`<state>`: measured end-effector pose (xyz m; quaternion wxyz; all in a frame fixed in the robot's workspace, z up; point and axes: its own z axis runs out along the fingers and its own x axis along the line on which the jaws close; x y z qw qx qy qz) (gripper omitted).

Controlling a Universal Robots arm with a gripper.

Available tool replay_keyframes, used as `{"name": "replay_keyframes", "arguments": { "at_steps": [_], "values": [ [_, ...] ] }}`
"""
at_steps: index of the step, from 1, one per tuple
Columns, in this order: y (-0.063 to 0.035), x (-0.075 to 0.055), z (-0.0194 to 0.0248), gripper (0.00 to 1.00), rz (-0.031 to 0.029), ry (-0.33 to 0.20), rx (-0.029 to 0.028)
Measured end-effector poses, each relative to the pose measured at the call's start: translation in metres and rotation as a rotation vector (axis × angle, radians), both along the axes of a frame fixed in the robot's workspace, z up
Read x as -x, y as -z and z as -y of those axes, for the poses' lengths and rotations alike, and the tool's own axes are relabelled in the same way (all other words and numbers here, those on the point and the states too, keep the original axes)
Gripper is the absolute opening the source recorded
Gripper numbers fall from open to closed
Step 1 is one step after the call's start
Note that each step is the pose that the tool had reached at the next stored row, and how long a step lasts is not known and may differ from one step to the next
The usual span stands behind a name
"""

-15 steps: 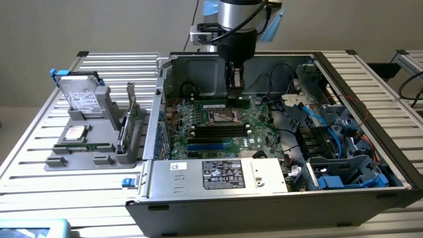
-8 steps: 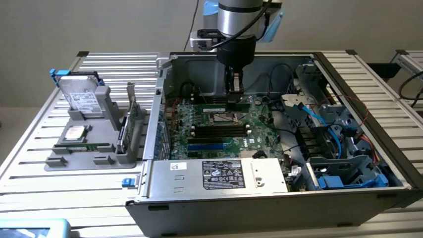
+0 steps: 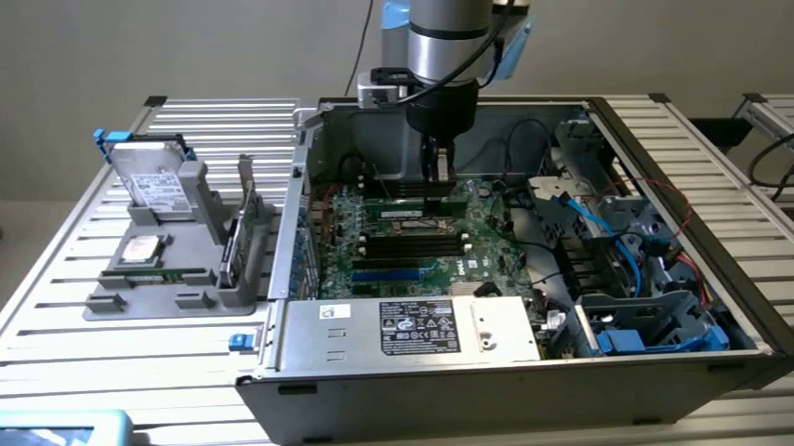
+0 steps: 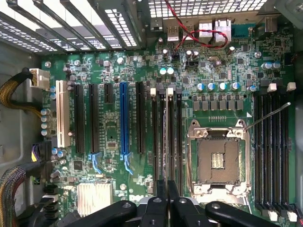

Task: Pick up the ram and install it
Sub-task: 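Insert the ram into the slot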

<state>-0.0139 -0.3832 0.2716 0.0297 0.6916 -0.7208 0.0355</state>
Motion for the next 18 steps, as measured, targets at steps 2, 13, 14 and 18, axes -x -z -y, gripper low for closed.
{"name": "replay_keyframes", "arguments": {
  "at_steps": [2,13,14,18],
  "values": [
    [0.0021,0.000,0.0004,0.12,-0.0003,0.000,0.0005],
    [0.0114,-0.001,0.0058,0.12,-0.0028,0.000,0.0016],
    [0.0120,-0.001,0.0064,0.12,-0.0028,0.000,0.0014],
    [0.0163,-0.001,0.0071,0.12,-0.0029,0.000,0.0015]
  ]
}}
